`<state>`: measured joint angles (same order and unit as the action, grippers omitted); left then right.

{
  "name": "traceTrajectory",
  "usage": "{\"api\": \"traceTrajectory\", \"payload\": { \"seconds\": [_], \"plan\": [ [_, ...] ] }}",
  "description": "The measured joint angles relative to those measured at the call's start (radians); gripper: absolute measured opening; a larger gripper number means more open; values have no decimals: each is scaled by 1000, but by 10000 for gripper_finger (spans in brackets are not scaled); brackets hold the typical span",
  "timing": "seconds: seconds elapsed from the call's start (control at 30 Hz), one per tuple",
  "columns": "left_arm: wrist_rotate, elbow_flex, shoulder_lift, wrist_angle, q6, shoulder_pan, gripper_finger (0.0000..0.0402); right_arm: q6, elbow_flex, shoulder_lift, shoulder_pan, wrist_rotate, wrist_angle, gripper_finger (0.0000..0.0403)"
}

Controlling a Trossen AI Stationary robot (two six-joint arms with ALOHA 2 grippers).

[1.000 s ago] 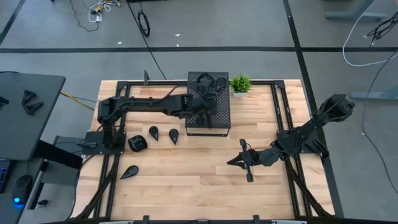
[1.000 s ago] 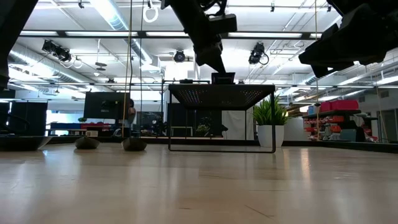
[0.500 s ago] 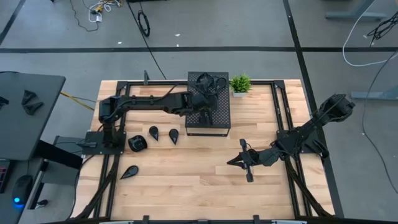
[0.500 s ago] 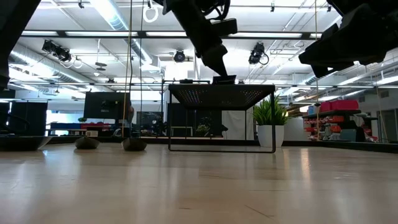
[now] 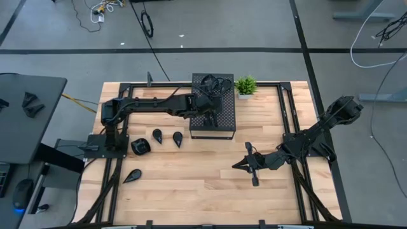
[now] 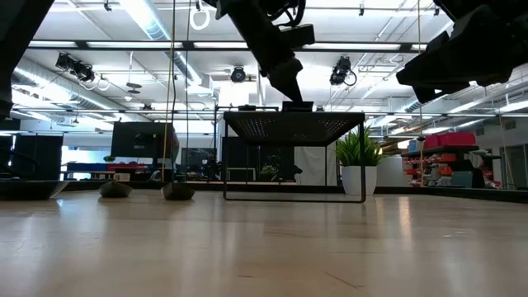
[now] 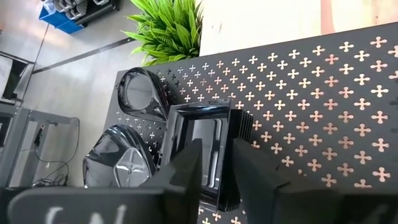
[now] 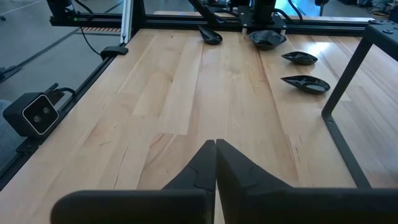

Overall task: Pick & Place Mini shaped plates
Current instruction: Stack the black square plate on top of the black square plate on the shelf, then stack the black drop-shaped plate on top of the black drop-shaped plate on the shelf

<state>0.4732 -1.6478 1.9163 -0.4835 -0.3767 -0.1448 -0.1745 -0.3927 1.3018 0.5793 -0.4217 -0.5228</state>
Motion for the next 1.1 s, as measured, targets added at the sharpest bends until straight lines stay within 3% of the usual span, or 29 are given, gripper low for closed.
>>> {"api": "traceTrajectory", "payload": {
  "seconds": [0.27, 0.57, 0.73, 1.1],
  "plan": [
    [21, 0, 0, 0, -1, 14, 113, 0, 0, 0, 0, 0, 0, 13],
    [-51, 0, 0, 0, 6, 5, 8, 0, 0, 0, 0, 0, 0, 13],
    [-153, 0, 0, -3, 57, -20, 8, 0, 0, 0, 0, 0, 0, 13],
    [-90, -2, -9, 58, 97, 0, 13, 0, 0, 0, 0, 0, 1, 13]
  ]
}}
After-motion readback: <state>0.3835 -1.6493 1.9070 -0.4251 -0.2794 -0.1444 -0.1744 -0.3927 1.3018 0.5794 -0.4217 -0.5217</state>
